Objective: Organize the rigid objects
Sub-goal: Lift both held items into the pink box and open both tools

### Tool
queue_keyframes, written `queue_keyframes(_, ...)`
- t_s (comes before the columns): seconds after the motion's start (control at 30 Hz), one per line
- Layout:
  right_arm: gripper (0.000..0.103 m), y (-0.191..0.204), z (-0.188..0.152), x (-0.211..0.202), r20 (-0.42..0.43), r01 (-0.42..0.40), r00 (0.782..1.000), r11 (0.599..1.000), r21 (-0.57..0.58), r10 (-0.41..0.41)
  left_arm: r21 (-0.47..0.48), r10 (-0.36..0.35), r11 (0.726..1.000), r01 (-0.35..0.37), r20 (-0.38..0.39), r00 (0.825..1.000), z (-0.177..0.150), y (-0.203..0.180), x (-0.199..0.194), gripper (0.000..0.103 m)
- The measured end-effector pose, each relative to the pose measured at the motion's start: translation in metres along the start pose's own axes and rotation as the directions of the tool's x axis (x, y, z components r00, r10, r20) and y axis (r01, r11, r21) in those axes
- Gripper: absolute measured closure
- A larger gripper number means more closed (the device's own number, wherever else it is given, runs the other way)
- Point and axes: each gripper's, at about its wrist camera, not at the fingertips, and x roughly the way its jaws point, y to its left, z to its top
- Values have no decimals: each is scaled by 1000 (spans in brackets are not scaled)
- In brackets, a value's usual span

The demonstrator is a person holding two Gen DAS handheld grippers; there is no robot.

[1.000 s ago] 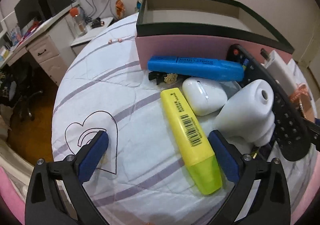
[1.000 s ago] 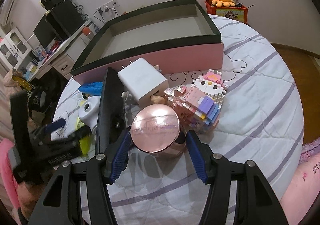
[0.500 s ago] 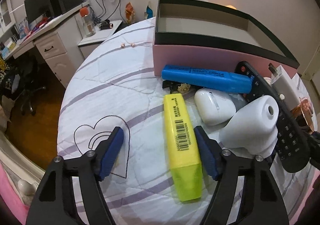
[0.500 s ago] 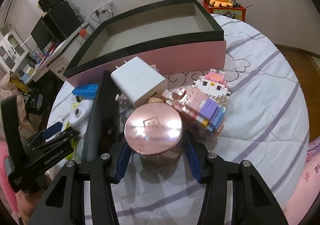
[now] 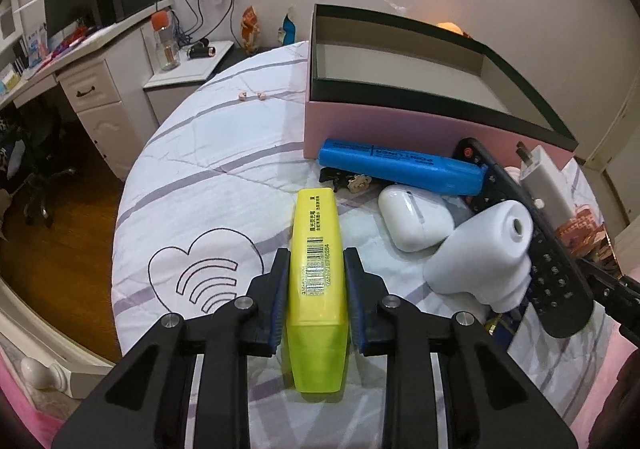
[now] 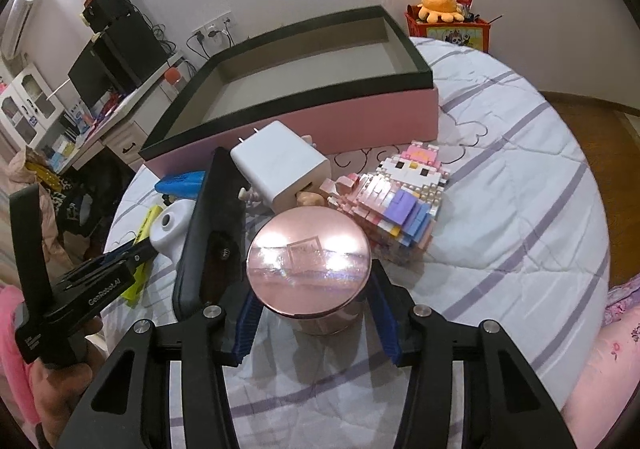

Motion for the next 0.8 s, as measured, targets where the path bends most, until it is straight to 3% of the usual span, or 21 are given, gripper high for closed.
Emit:
queue_keyframes(0.2, 53, 1, 6, -17, 30, 9, 1000, 1000, -5, -9, 23, -11, 1000, 10, 28, 1000, 6, -11, -23, 77)
queue_keyframes(0.43, 53, 10, 23, -37, 78, -5, 997, 999, -42, 9, 38, -53, 998, 50, 96, 994, 35, -23, -58, 77)
queue_keyframes(0.6, 53, 19, 63, -41, 122, -12, 992, 995, -97, 24, 58, -58, 997, 49, 158, 986, 70, -32, -70, 77)
queue_keyframes(0.8, 53, 26, 121, -27, 166, -8, 986, 989, -149, 33, 72, -80, 995, 67, 198, 977, 125, -46, -57, 77)
